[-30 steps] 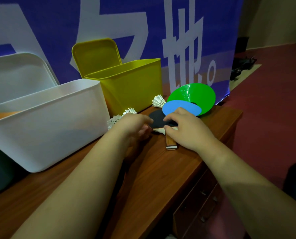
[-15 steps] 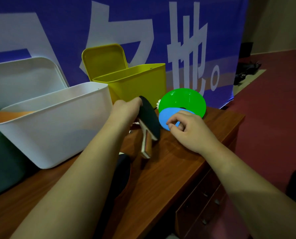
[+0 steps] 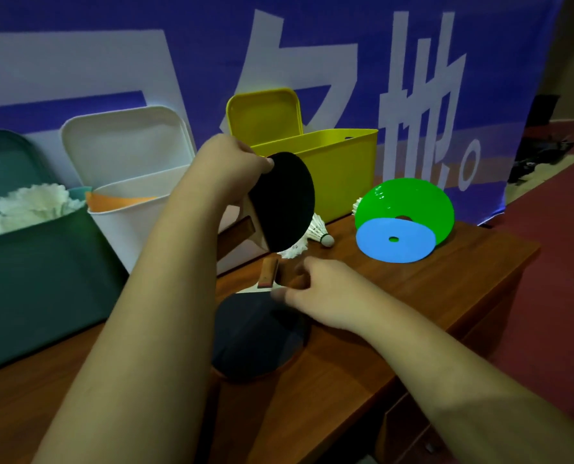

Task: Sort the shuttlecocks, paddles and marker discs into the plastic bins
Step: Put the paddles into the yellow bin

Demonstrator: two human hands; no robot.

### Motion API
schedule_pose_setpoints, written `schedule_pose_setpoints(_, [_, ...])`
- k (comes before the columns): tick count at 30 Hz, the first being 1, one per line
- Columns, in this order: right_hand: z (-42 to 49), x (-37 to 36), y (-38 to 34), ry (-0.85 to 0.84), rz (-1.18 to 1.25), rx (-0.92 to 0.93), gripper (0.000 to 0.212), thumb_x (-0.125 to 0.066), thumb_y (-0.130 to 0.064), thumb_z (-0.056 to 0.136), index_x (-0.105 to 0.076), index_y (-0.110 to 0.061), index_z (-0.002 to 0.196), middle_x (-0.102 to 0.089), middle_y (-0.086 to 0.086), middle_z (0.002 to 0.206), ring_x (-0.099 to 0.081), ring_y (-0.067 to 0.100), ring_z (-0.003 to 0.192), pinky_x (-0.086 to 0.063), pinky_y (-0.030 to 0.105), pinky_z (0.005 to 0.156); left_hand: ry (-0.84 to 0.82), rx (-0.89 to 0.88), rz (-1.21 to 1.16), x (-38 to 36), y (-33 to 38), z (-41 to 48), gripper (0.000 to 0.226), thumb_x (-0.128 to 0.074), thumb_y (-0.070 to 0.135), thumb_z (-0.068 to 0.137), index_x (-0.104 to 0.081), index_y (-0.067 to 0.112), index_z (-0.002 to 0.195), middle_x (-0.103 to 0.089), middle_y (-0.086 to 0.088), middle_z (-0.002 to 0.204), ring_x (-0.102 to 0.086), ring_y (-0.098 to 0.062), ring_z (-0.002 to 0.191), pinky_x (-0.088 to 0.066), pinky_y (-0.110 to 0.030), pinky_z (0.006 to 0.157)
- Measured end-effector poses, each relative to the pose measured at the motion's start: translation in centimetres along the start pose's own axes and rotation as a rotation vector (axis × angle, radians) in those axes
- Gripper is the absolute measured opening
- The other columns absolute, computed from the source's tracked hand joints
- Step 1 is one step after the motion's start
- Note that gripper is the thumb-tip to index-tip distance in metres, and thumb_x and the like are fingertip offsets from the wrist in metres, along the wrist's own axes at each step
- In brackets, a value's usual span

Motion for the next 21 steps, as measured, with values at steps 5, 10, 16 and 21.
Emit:
schedule_pose_setpoints(5, [0.7,-2.2,-2.7,-0.079,-0.136,-0.133,0.067,-0.084,-0.058,0.08,-0.057,-0.025,0.132,-0.063,0.001,0.124,-0.062,0.024,0.114,-0.058,0.04,0.092,0.042,0.011,-0.058,1.6,-1.3,0.5,0.03,-0.067,0.04,0.098,-0.075,0.011,0.098,-0.072,-0.018,0.095,-0.073,-0.031,0.085,-0.065,-0.048,0.082])
schedule_pose_setpoints(10, [1.3,-0.9,-1.3,-0.124,0.21,-0.179,0.039,-0.088,-0.051,0.079,-0.075,-0.017,0.093,-0.077,-0.003,0.086,-0.072,0.015,0.081,-0.056,0.026,0.069,0.07,0.004,-0.156,2.3,-1.7,0.8,0.027,-0.066,0.04,0.099,-0.073,0.015,0.104,-0.071,-0.012,0.097,-0.071,-0.024,0.083,-0.062,-0.034,0.068])
schedule_pose_setpoints(16, [2.4,1.0,0.1,-0.039,0.729,-0.182,0.028,-0.075,-0.036,0.092,-0.074,-0.009,0.084,-0.056,0.003,0.07,-0.051,0.018,0.065,-0.043,0.031,0.061,0.16,0.057,-0.473,2.2,-2.5,1.0,0.021,-0.069,0.04,0.097,-0.073,0.019,0.098,-0.073,-0.007,0.102,-0.071,-0.022,0.095,-0.065,-0.045,0.082])
schedule_pose_setpoints(21, [3.4,0.5,0.1,-0.054,0.765,-0.159,0.039,-0.076,-0.043,0.081,-0.077,-0.006,0.092,-0.072,0.008,0.081,-0.066,0.026,0.076,-0.049,0.038,0.072,0.187,0.085,-0.616,2.1,-2.7,1.3,0.022,-0.071,0.036,0.097,-0.072,0.014,0.098,-0.072,-0.007,0.099,-0.073,-0.021,0.094,-0.066,-0.041,0.077])
Point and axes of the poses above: each hand's wrist, its own z-axis towards the middle knuckle, its own x-axis out of the back of the hand, y = z × x, the point moved 3 cm from there along z, towards the middle knuckle
